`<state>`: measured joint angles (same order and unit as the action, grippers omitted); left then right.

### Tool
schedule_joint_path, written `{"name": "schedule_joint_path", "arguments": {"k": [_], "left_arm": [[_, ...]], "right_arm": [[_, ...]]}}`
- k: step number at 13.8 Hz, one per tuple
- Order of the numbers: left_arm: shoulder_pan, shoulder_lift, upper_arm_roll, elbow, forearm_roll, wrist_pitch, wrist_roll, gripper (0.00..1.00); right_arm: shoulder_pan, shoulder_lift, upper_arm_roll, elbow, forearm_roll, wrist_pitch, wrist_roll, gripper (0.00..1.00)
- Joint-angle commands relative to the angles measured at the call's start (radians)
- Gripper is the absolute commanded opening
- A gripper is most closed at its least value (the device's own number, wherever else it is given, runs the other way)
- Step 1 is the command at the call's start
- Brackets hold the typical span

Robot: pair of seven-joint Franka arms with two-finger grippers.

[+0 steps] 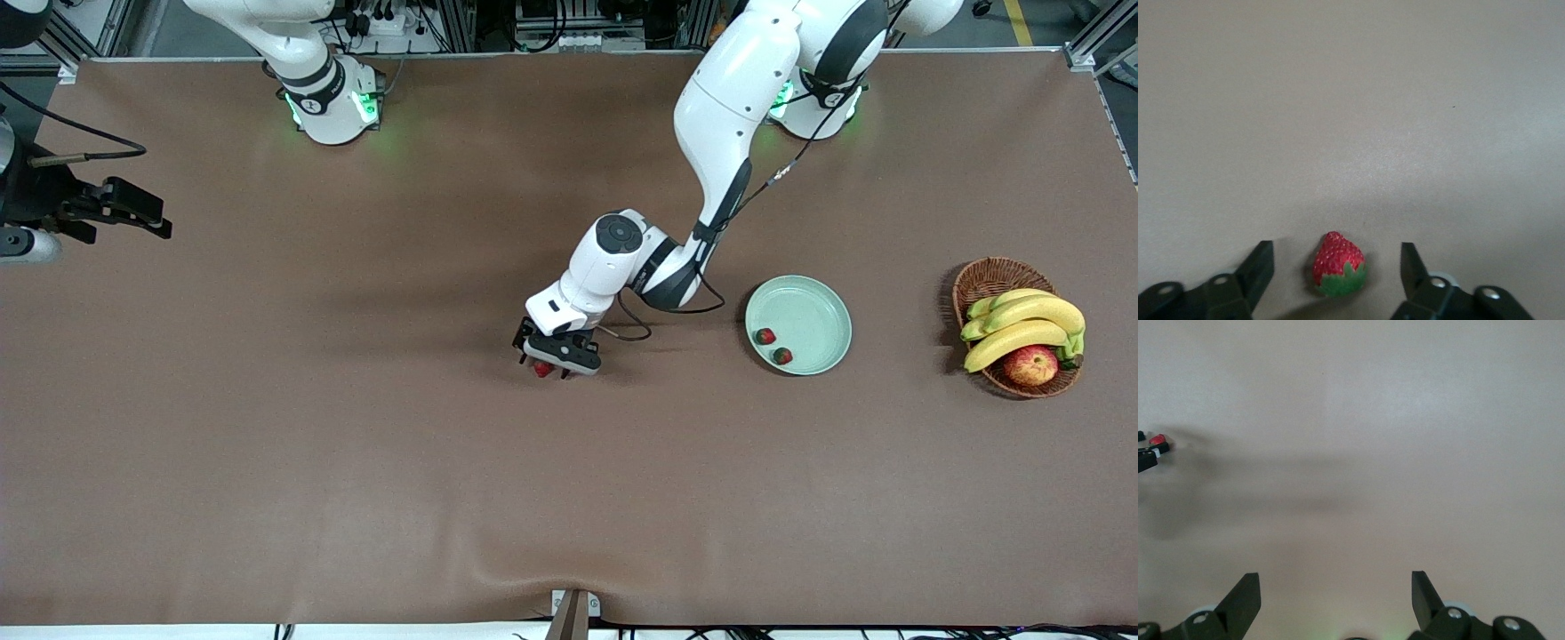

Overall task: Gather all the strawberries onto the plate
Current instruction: 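Grasp the third strawberry with the left gripper while the right gripper retracts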

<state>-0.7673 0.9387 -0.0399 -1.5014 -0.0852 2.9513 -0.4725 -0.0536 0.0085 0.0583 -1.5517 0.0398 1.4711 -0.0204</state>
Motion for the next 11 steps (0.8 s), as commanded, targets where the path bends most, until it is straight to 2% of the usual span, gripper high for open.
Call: {"name": "schedule_joint_path", "arguments": {"k": [1, 3, 4, 8, 9, 10, 11], "left_arm": [[-0.023, 0.028, 0.017, 0.047, 0.005, 0.009, -0.015, 0.73], [-0.023, 0.028, 0.018, 0.047, 0.007, 0.009, -0.014, 0.61], [-0.024, 0.029, 0.018, 0.047, 0.007, 0.009, -0.014, 0.5], [-0.024, 0.032, 0.018, 0.038, 0.008, 0.009, -0.002, 0.43], [-0.024, 0.035, 0.018, 0.038, 0.008, 0.009, -0.003, 0.27], [-0.023, 0.029, 0.018, 0.035, 0.008, 0.009, -0.005, 0.05], [-0.02, 0.023, 0.018, 0.033, 0.008, 0.008, -0.008, 0.0]], "right_arm": [[-0.012, -0.027, 0.018, 0.004, -0.008, -0.018, 0.031, 1.0], [-0.011, -0.033, 0.018, 0.004, -0.014, -0.015, 0.03, 1.0], [-0.011, -0.033, 0.018, 0.004, -0.021, -0.017, 0.03, 1.0], [-0.011, -0.033, 0.018, 0.013, -0.023, -0.025, 0.063, 1.0], [-0.011, -0.03, 0.018, 0.019, -0.021, -0.037, 0.086, 1.0], [-0.011, -0.03, 0.018, 0.027, -0.021, -0.055, 0.089, 1.0], [-0.011, -0.028, 0.018, 0.042, -0.021, -0.058, 0.088, 1.0]]}}
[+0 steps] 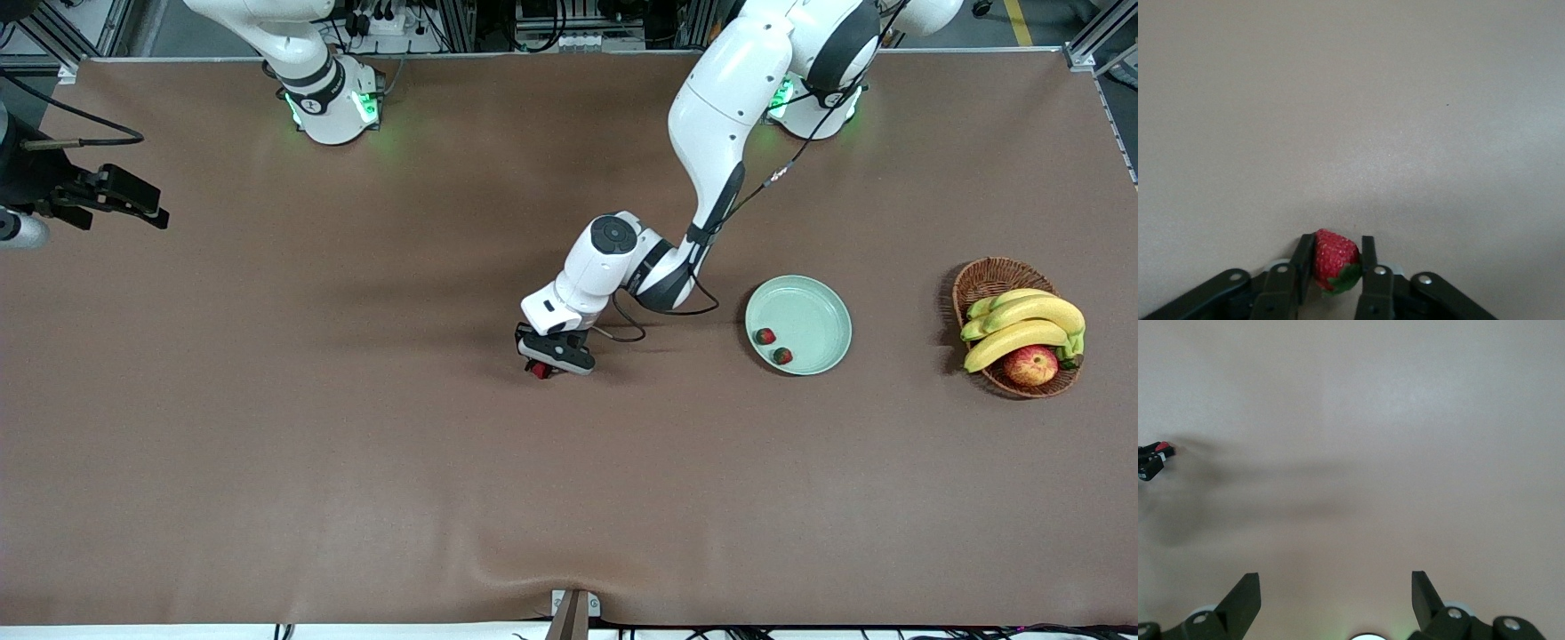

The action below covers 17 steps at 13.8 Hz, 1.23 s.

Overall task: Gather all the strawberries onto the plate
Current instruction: 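Grasp the third strawberry with the left gripper while the right gripper retracts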

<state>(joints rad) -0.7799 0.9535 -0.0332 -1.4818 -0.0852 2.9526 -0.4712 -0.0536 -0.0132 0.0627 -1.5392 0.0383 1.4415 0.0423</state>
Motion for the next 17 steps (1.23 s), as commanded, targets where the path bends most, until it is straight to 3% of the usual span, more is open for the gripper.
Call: {"name": "schedule_joint_path", "arguments": {"k": [1, 3, 7, 14, 17], "left_arm": [[0.001, -0.004, 0.012, 0.014, 0.008, 0.0, -0.01, 0.0], [0.024, -0.033, 0.012, 0.011, 0.008, -0.062, -0.009, 0.0], [0.067, -0.169, 0.038, -0.014, 0.012, -0.349, -0.003, 0.0], [0.212, -0.522, 0.049, -0.498, 0.059, -0.376, 0.189, 0.0], [0.296, -0.643, 0.049, -0.604, 0.1, -0.472, 0.244, 0.0]], "right_arm": [[-0.011, -0.004, 0.014, 0.042, -0.021, -0.03, 0.011, 1.0], [-0.014, -0.002, 0.008, 0.048, -0.021, -0.03, -0.024, 1.0], [-0.026, -0.002, 0.003, 0.045, -0.021, -0.035, -0.052, 1.0], [-0.023, -0.004, 0.005, 0.041, -0.021, -0.047, -0.045, 1.0], [-0.022, -0.002, 0.005, 0.039, -0.021, -0.047, -0.042, 1.0]]}}
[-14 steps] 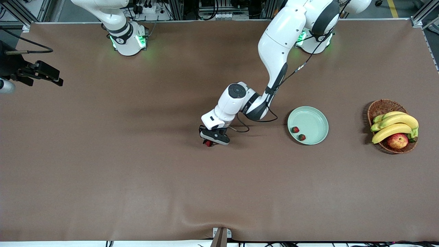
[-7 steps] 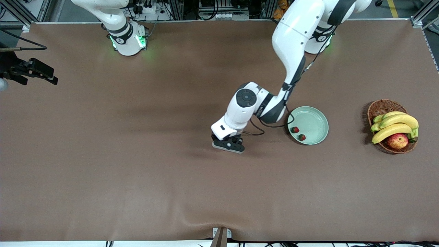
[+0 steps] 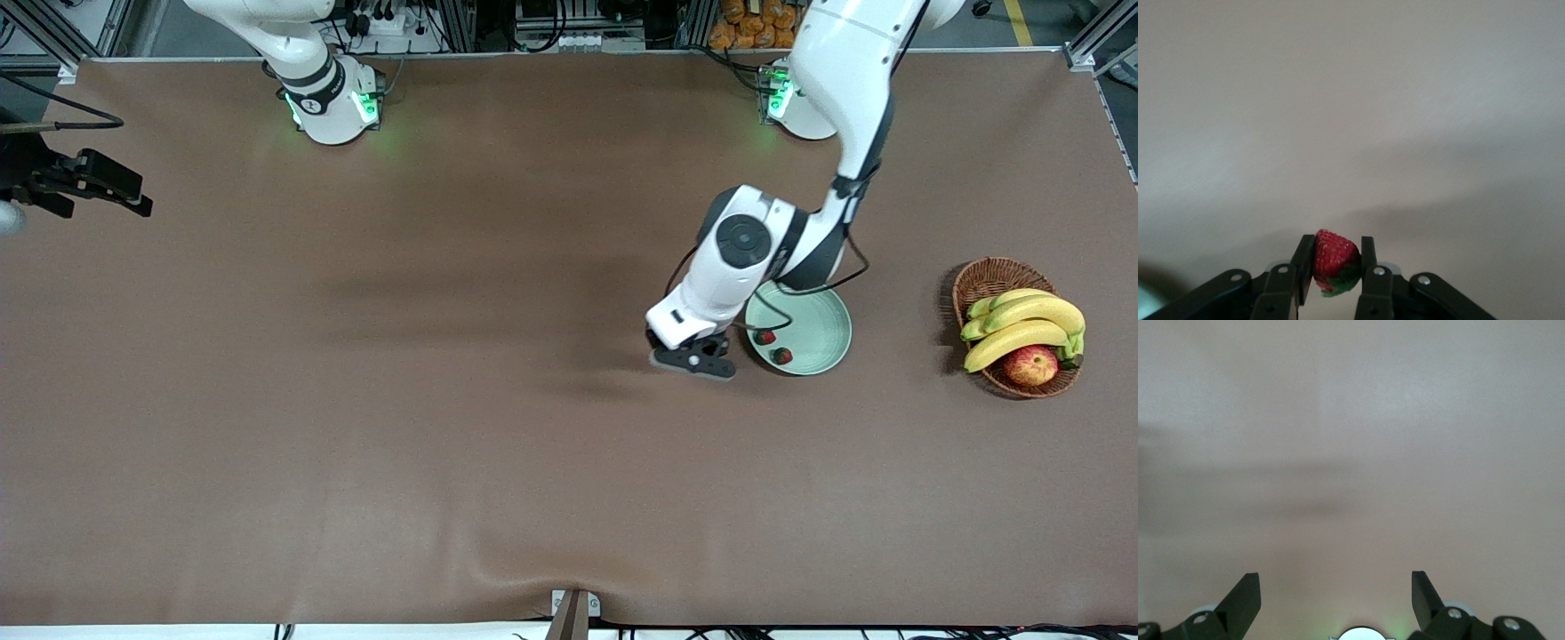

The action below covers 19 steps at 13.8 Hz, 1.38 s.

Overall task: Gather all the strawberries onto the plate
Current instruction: 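Carry the strawberry over the plate and open the left gripper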

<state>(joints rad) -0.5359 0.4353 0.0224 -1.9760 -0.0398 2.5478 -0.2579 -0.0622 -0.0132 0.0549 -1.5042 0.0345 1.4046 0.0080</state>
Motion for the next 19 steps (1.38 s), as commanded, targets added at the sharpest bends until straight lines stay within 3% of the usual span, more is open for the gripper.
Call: {"name": "schedule_joint_path", "arguments": {"k": [1, 6, 7, 8, 9, 13, 19], "left_arm": [[0.109, -0.151, -0.01, -0.119, 0.082, -0.114, 0.067, 0.03], [0.306, -0.139, -0.013, -0.133, 0.092, -0.204, 0.275, 0.11], [0.316, -0.113, -0.013, -0.133, 0.092, -0.202, 0.278, 0.22], [0.315, -0.081, -0.013, -0.132, 0.092, -0.198, 0.276, 0.52], [0.315, -0.067, -0.013, -0.124, 0.092, -0.195, 0.276, 0.96], [0.315, -0.072, -0.012, -0.084, 0.092, -0.196, 0.273, 1.0], [0.327, -0.086, -0.01, 0.116, 0.092, -0.326, 0.273, 1.0]], "right_arm": [[-0.011, -0.002, 0.013, 0.004, -0.018, -0.01, -0.008, 1.0], [-0.008, -0.002, 0.014, 0.004, -0.018, -0.01, -0.006, 1.0], [-0.008, -0.002, 0.014, 0.002, -0.018, -0.01, -0.006, 1.0], [-0.008, -0.002, 0.014, 0.002, -0.018, -0.009, -0.006, 1.0], [-0.008, -0.002, 0.016, 0.002, -0.018, -0.009, -0.006, 1.0], [-0.007, -0.002, 0.017, 0.002, -0.018, -0.01, -0.006, 1.0], [-0.008, -0.002, 0.016, 0.002, -0.018, -0.007, -0.006, 1.0]]}}
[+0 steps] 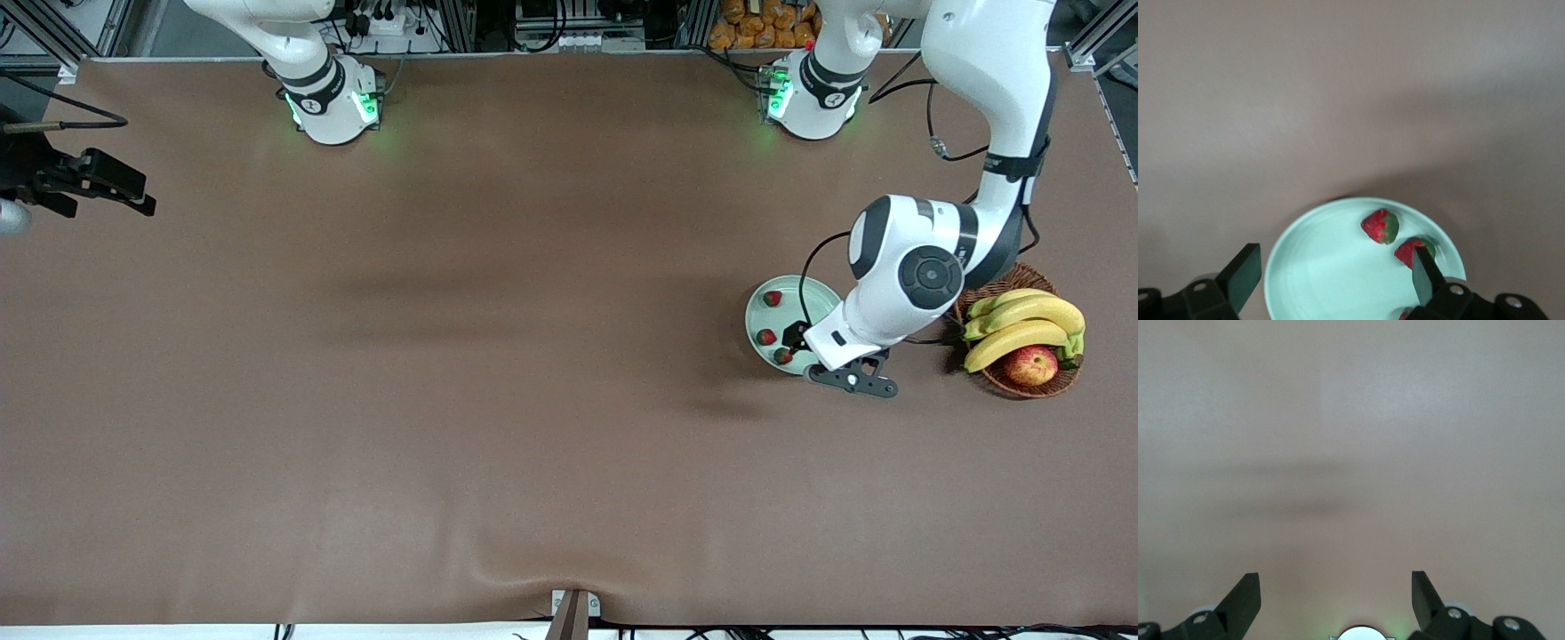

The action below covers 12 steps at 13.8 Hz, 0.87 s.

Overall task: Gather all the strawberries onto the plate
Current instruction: 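Carry the strawberry over the plate and open the left gripper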

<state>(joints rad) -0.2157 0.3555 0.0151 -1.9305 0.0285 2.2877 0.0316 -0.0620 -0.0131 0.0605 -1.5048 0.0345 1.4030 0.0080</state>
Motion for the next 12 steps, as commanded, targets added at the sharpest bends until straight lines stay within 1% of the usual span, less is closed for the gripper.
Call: {"name": "schedule_joint_path", "arguments": {"k": [1, 5, 7, 9, 10, 11, 12], "left_arm": [[0.009, -0.006, -0.003, 0.097, 0.024, -0.076, -0.013, 1.0], [0.042, -0.009, -0.001, 0.172, 0.024, -0.118, 0.082, 1.0], [0.065, 0.002, 0.0, 0.197, 0.024, -0.126, 0.086, 1.0], [0.068, -0.01, 0.005, 0.206, 0.025, -0.132, 0.082, 1.0], [0.088, -0.021, -0.001, 0.212, 0.025, -0.151, 0.082, 1.0], [0.129, -0.027, -0.015, 0.235, 0.025, -0.168, 0.086, 1.0], [0.165, -0.032, -0.038, 0.245, 0.025, -0.186, 0.103, 1.0]], "right_arm": [[-0.009, -0.002, 0.01, 0.003, -0.018, -0.007, -0.006, 1.0], [-0.009, -0.001, 0.01, 0.003, -0.018, -0.006, -0.006, 1.0], [-0.009, -0.001, 0.01, 0.003, -0.018, -0.007, -0.006, 1.0], [-0.009, -0.001, 0.01, 0.001, -0.018, -0.007, -0.006, 1.0], [-0.01, -0.002, 0.01, 0.001, -0.018, -0.007, -0.006, 1.0], [-0.01, -0.001, 0.01, 0.001, -0.018, -0.007, -0.006, 1.0], [-0.01, -0.001, 0.01, 0.001, -0.018, -0.007, -0.006, 1.0]]}}
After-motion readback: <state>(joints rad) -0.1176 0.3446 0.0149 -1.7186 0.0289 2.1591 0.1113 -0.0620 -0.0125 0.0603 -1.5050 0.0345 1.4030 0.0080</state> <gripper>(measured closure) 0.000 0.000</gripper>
